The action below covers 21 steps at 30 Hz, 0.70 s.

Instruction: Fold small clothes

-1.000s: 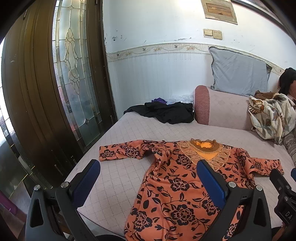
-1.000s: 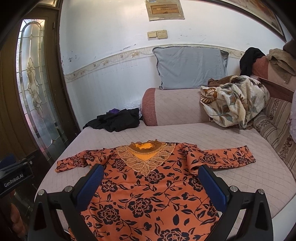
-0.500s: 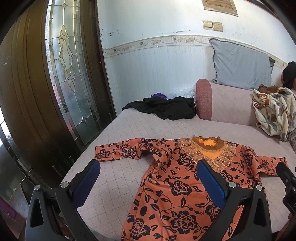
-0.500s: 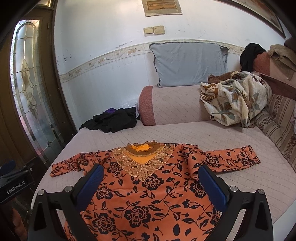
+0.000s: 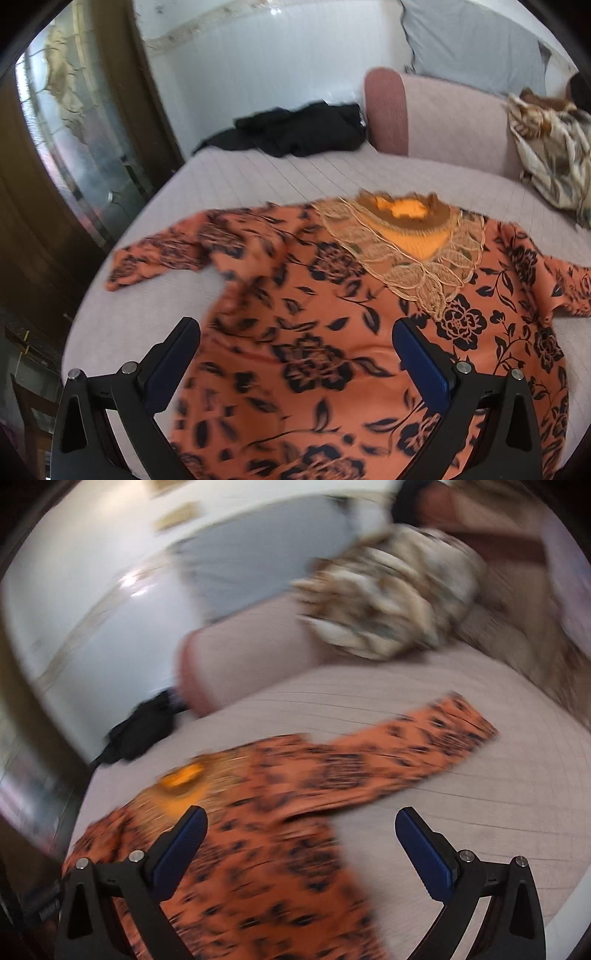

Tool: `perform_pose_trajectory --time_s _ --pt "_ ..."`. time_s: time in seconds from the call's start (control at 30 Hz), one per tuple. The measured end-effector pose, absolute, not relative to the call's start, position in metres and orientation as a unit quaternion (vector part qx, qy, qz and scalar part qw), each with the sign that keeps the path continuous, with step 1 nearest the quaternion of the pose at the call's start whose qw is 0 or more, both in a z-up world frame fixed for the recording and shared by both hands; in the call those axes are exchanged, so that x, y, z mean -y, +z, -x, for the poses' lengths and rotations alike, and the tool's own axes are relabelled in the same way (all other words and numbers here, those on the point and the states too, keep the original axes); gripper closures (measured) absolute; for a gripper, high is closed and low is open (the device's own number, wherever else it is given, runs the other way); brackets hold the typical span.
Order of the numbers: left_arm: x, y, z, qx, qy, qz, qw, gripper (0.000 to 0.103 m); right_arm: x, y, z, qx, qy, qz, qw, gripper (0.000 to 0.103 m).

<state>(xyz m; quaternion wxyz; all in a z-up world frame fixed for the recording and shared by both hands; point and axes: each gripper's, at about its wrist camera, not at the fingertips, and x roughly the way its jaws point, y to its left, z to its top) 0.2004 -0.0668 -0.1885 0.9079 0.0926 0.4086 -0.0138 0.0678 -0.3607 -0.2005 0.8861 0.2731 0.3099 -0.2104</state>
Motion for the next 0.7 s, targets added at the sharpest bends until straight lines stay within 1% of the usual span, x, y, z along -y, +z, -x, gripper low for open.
perform_pose_trajectory --time_s 0.17,0.37,0.53,0.6,0.67,0.7 --pt "0.094 -0.215 -0.209 -0.399 -0.037 -0.107 0.910 0.000 0.421 -0.228 -0.047 -0.296 -0.277 -0.329 0.853 0.000" --pt "0.092 -0.270 -0.229 -0.463 -0.032 -0.130 0.876 0.000 0.465 -0.264 -0.057 -0.313 -0.238 -0.446 0.804 0.000" --pt "0.087 -0.280 -0.238 -0.479 -0.035 -0.101 0.871 0.000 0.507 -0.310 -0.046 -0.277 -0.220 -0.594 0.722 0.001" --pt "0.086 -0.281 -0.238 -0.481 -0.040 -0.083 0.872 0.000 0.526 -0.320 -0.045 -0.253 -0.211 -0.629 0.704 0.001" --pt "0.085 -0.280 -0.235 -0.473 -0.040 -0.072 0.877 0.000 0.537 -0.319 -0.051 -0.237 -0.207 -0.627 0.713 0.006" --pt "0.086 -0.279 -0.234 -0.471 -0.040 -0.073 0.878 0.000 0.541 -0.320 -0.054 -0.237 -0.204 -0.626 0.715 0.015"
